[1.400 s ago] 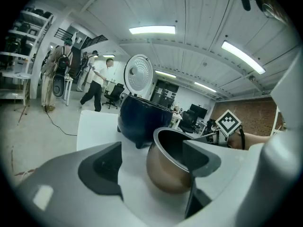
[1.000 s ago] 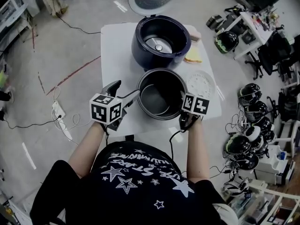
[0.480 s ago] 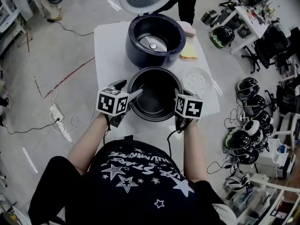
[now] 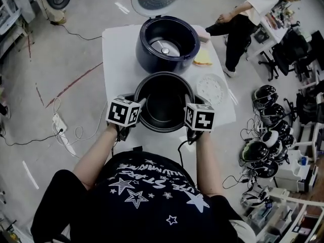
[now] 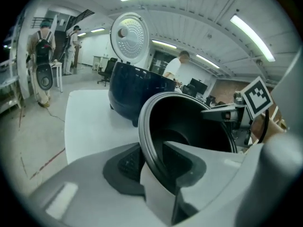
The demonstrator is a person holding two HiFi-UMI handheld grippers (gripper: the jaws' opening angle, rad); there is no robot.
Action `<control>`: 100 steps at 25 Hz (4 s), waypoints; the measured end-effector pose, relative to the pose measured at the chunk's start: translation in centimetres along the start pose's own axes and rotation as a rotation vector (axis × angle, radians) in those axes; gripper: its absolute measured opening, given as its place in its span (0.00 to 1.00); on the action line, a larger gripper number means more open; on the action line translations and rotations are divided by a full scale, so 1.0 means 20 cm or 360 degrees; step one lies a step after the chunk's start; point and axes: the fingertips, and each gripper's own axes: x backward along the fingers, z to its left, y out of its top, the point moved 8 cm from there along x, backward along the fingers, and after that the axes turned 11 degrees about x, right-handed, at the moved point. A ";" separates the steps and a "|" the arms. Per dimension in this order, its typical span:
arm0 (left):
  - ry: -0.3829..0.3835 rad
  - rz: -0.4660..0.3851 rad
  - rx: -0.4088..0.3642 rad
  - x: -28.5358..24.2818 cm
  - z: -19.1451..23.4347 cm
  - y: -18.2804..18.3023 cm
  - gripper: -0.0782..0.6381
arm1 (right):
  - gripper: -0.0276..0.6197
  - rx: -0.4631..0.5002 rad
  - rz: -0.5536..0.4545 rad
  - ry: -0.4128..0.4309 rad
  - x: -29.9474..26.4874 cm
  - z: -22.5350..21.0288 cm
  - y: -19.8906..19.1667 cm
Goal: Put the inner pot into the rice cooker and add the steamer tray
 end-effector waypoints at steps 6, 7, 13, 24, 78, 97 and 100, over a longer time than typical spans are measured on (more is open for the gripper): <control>0.0032 -0.0049 0.0025 0.08 -0.04 0.07 0.24 | 0.17 -0.0059 -0.0057 0.0001 0.13 0.01 0.03; 0.0035 -0.0065 -0.0003 0.11 -0.06 0.08 0.24 | 0.17 -0.0067 -0.0079 -0.0006 0.16 0.01 0.04; 0.0040 -0.0247 -0.0095 0.28 -0.22 0.24 0.22 | 0.17 -0.0038 -0.0265 -0.0019 0.41 -0.05 0.20; 0.0132 -0.0518 -0.0109 0.42 -0.42 0.57 0.22 | 0.17 0.0039 -0.0662 0.0163 0.54 -0.29 0.57; 0.0712 -0.0248 0.0372 -0.26 -0.02 1.25 0.21 | 0.18 0.0331 -0.0512 0.0946 -0.76 -0.78 1.29; 0.1138 -0.0187 -0.0150 -0.38 0.05 1.20 0.27 | 0.25 0.0587 -0.0359 0.0799 -0.95 -0.65 1.21; 0.1086 -0.0240 -0.0181 -0.37 0.06 1.22 0.31 | 0.42 0.0521 -0.0340 0.0876 -0.93 -0.63 1.21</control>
